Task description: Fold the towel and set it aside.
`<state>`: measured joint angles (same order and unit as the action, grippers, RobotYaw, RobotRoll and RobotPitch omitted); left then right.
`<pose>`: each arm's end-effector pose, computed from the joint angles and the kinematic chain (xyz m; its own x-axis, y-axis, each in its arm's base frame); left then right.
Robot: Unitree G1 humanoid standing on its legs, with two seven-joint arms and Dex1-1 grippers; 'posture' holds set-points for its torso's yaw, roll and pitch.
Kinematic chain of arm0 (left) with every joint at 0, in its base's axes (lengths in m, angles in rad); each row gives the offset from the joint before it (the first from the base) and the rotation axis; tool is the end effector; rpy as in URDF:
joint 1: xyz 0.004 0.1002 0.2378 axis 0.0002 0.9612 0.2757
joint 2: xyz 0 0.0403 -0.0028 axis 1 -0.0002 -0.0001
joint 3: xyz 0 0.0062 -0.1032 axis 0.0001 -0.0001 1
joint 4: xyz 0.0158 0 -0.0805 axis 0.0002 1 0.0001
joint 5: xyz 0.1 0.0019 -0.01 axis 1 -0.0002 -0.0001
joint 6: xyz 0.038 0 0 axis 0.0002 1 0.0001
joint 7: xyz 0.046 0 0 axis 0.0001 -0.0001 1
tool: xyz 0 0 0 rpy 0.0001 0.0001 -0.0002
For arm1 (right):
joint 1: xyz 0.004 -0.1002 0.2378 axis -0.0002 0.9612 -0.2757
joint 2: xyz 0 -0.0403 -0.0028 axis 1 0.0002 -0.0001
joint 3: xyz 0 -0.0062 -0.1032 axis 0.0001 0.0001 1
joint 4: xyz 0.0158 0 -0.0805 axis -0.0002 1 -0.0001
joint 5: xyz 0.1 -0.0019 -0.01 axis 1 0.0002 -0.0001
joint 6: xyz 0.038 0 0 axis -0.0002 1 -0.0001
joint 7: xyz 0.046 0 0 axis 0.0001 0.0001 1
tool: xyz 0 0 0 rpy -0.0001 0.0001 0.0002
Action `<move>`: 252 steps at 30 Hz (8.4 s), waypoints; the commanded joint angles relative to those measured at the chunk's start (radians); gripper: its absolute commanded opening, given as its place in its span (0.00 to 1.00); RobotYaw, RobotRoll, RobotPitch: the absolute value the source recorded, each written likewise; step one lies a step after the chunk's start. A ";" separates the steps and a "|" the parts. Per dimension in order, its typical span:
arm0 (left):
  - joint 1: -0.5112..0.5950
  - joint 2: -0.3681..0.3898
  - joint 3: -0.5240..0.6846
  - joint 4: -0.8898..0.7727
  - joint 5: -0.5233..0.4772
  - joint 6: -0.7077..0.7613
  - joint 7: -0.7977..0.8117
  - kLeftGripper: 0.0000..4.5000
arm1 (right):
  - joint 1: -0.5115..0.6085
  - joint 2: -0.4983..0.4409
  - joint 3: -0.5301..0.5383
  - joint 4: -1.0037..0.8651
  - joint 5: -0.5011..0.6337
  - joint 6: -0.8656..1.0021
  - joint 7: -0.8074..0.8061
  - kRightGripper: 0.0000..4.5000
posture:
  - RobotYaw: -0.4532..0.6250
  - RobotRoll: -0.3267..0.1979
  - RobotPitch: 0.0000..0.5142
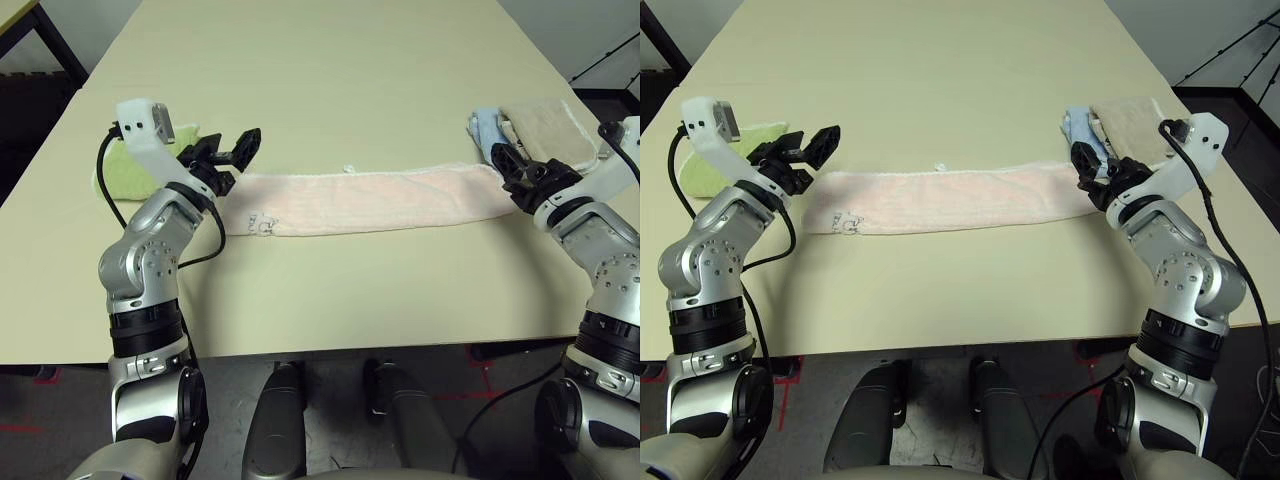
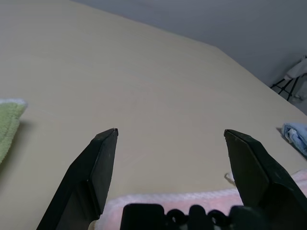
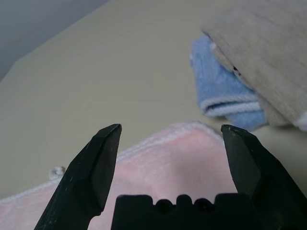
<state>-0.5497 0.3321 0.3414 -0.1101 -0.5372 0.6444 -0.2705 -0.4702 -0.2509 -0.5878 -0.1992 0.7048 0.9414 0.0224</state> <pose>0.2716 0.2259 0.1901 0.9462 -0.2706 0.1774 0.3065 0.9252 -0.2235 0.2452 -0.2480 0.1686 0.9967 0.0687 -0.0421 -0.0377 0.8592 0.5103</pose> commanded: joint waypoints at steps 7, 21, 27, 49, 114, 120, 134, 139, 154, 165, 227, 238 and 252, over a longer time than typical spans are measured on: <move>0.026 0.035 -0.032 -0.036 -0.004 0.023 -0.014 1.00 | 0.084 0.067 -0.092 -0.053 0.134 0.098 -0.165 1.00 | 0.56 0.62 0.39; 0.011 0.064 -0.062 -0.038 0.006 0.030 -0.023 1.00 | 0.120 0.104 -0.121 0.009 0.178 0.079 -0.300 1.00 | 0.56 0.62 0.41; -0.011 0.074 -0.070 -0.020 0.009 0.029 -0.027 1.00 | 0.092 0.103 -0.091 0.080 0.154 0.026 -0.304 1.00 | 0.56 0.62 0.41; -0.048 0.090 -0.089 0.020 0.041 0.001 -0.048 1.00 | -0.005 0.048 0.008 0.313 0.077 -0.090 -0.244 1.00 | 0.57 0.62 0.40; -0.117 0.106 -0.134 0.131 0.093 -0.066 -0.133 1.00 | 0.009 0.055 -0.032 0.327 0.317 -0.153 -0.419 0.99 | 0.53 0.62 0.42; -0.111 0.113 -0.132 0.126 0.097 -0.064 -0.129 1.00 | 0.000 0.034 0.002 0.383 0.268 -0.171 -0.381 0.91 | 0.53 0.62 0.43; -0.111 0.113 -0.131 0.131 0.096 -0.066 -0.127 1.00 | 0.020 0.039 0.017 0.342 0.246 -0.165 -0.333 0.00 | 0.53 0.62 0.42; -0.115 0.105 -0.134 0.139 0.100 -0.076 -0.124 1.00 | 0.025 0.015 0.029 0.283 0.250 -0.154 -0.294 0.00 | 0.53 0.62 0.41; -0.132 0.078 -0.140 0.177 0.111 -0.117 -0.127 1.00 | 0.053 -0.064 0.002 0.221 0.256 -0.121 -0.270 0.00 | 0.51 0.62 0.37; -0.134 0.078 -0.133 0.182 0.113 -0.127 -0.131 1.00 | -0.015 -0.031 0.069 0.135 0.286 -0.119 -0.211 0.00 | 0.52 0.62 0.35; -0.126 0.083 -0.105 0.171 0.116 -0.163 -0.085 1.00 | 0.031 0.138 0.409 -0.029 0.506 0.093 -0.149 0.00 | 0.60 0.62 0.34; -0.128 0.082 -0.106 0.180 0.121 -0.173 -0.087 1.00 | 0.075 0.129 0.417 -0.041 0.505 0.117 -0.163 0.00 | 0.60 0.62 0.35; -0.130 0.085 -0.108 0.177 0.122 -0.174 -0.089 1.00 | 0.083 0.129 0.438 0.002 0.437 0.115 -0.138 0.00 | 0.61 0.62 0.34</move>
<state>-0.6834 0.4110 0.2342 0.0585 -0.4272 0.4746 -0.3582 -0.4032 -0.1219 -0.1608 -0.2089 1.1562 1.0498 -0.1255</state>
